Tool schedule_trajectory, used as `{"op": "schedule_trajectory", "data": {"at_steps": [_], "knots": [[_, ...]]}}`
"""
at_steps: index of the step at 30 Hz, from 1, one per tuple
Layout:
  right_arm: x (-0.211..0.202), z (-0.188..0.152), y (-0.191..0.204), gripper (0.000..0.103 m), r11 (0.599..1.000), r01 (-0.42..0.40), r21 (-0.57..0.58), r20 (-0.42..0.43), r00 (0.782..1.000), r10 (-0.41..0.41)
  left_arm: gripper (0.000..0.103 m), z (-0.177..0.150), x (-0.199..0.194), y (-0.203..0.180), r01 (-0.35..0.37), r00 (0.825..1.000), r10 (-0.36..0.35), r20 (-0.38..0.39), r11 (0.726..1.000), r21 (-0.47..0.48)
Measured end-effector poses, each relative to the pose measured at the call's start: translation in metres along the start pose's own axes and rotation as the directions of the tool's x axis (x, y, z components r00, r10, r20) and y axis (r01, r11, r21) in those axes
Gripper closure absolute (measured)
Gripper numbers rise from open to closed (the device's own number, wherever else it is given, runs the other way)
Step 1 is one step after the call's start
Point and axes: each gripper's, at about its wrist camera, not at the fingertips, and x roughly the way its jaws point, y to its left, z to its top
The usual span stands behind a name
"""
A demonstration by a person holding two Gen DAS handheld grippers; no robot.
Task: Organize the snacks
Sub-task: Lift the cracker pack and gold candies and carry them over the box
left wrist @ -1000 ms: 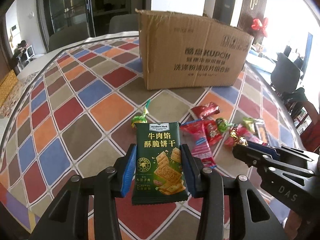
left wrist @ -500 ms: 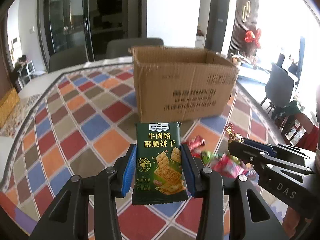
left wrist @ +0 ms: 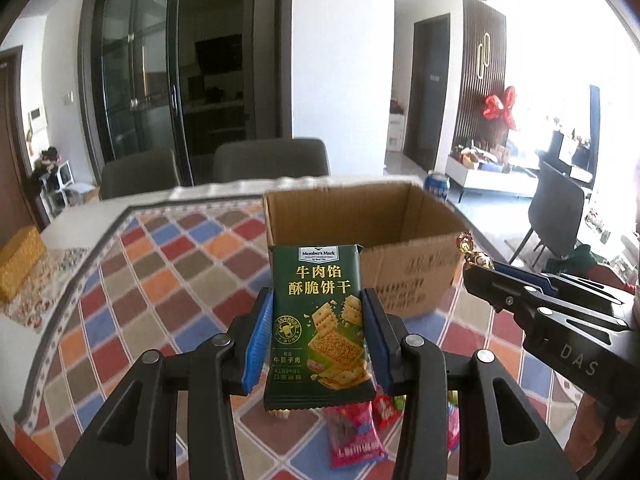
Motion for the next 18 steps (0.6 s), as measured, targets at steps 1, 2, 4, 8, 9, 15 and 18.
{"op": "schedule_trajectory", "data": {"at_steps": [1,2,4,8,9,15,18], "knots": [[-0.001,0.004,0.000,0.085,1.000,0.000,-0.002,0.008,1.000,0.000,0.060,0.006,0.000,0.000,-0.002,1.000,0.002,0.011,1.000,0.003],[-0.001,0.009,0.000,0.085,1.000,-0.001,-0.008,0.017,1.000,0.001,0.060,0.009,0.000,0.000,-0.002,1.000,0.002,0.017,1.000,0.004],[-0.001,0.016,0.000,0.085,1.000,0.001,-0.013,0.029,1.000,-0.001,0.060,0.019,0.002,0.000,-0.002,1.000,0.001,0.029,1.000,0.009],[0.003,0.031,-0.001,0.085,1.000,-0.003,-0.020,0.037,0.999,0.004,0.060,0.037,0.010,0.002,-0.005,0.999,0.005,0.044,1.000,0.017],[0.004,0.034,-0.002,0.085,1.000,-0.004,-0.022,0.038,0.999,0.005,0.060,0.040,0.011,0.002,-0.005,0.999,0.004,0.044,1.000,0.017],[0.015,0.057,-0.006,0.085,0.999,0.006,-0.033,0.045,0.999,-0.005,0.060,0.061,0.031,0.005,0.011,0.999,-0.011,0.034,1.000,0.009],[0.024,0.067,-0.010,0.085,0.999,0.010,-0.032,0.040,0.999,-0.009,0.060,0.070,0.044,0.006,0.019,1.000,-0.019,0.013,1.000,0.005]]}}
